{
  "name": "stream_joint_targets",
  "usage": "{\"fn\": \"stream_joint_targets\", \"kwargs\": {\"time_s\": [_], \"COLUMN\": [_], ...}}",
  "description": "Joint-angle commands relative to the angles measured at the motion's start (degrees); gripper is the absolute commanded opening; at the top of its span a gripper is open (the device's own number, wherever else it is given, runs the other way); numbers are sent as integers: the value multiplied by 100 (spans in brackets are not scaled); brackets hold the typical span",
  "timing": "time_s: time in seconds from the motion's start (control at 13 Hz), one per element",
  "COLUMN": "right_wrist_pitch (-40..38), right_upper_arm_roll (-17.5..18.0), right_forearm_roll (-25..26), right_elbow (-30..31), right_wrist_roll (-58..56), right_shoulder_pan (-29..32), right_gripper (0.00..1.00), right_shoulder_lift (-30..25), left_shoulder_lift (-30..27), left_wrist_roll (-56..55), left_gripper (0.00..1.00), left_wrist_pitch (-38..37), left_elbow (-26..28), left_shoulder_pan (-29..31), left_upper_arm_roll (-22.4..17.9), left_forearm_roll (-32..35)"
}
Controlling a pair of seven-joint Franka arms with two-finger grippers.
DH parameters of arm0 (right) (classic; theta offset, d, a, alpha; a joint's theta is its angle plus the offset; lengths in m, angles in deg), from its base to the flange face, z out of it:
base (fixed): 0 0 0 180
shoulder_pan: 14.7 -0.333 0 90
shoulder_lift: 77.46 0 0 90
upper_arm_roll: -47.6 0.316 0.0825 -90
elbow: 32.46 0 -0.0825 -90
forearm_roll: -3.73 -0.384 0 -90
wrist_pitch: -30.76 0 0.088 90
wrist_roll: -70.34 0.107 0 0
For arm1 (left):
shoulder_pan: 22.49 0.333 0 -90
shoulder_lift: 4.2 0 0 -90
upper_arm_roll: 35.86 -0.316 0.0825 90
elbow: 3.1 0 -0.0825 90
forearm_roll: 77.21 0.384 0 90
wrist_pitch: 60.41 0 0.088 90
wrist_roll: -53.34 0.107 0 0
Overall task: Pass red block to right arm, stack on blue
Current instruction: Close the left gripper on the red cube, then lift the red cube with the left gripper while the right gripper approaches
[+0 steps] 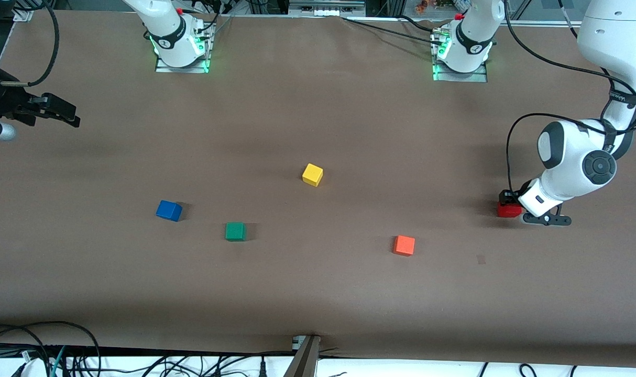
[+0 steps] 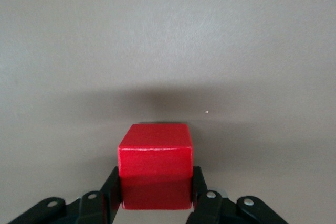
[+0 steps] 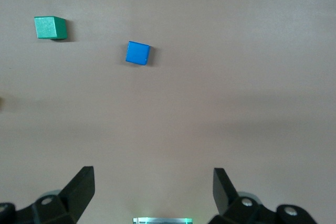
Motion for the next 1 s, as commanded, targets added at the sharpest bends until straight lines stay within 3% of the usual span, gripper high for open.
{"fn": "stream_joint_targets", "kwargs": {"time_s": [0.0, 0.23, 0.46, 0.62, 0.93], "right_wrist_pitch": [-93, -294, -471, -471, -174], "right_upper_arm_roll": [55, 116, 160, 169, 169], "right_forearm_roll": [-202, -544, -1456, -2246, -4276], "right_elbow": [-5, 4, 4, 4, 22], "right_wrist_roll": [57, 4, 83, 83, 83], "right_shoulder_pan": [60, 26, -54, -63, -151], "right_gripper": [100, 100, 100, 100, 100], "right_shoulder_lift": [-45, 138, 428, 770, 1500], "left_shoulder_lift": [-271, -420, -648, -702, -667], "left_wrist_roll": [1180, 1694, 2658, 3414, 5452], "left_gripper": [0, 0, 0, 0, 0], "left_wrist_pitch": [-165, -174, -297, -437, -1105], "left_elbow": [-31, -67, -76, -102, -234], "left_shoulder_pan": [56, 91, 214, 223, 215], "left_upper_arm_roll": [47, 135, 538, 653, 671], "left_forearm_roll": [-9, -97, -771, -1534, -3714]}}
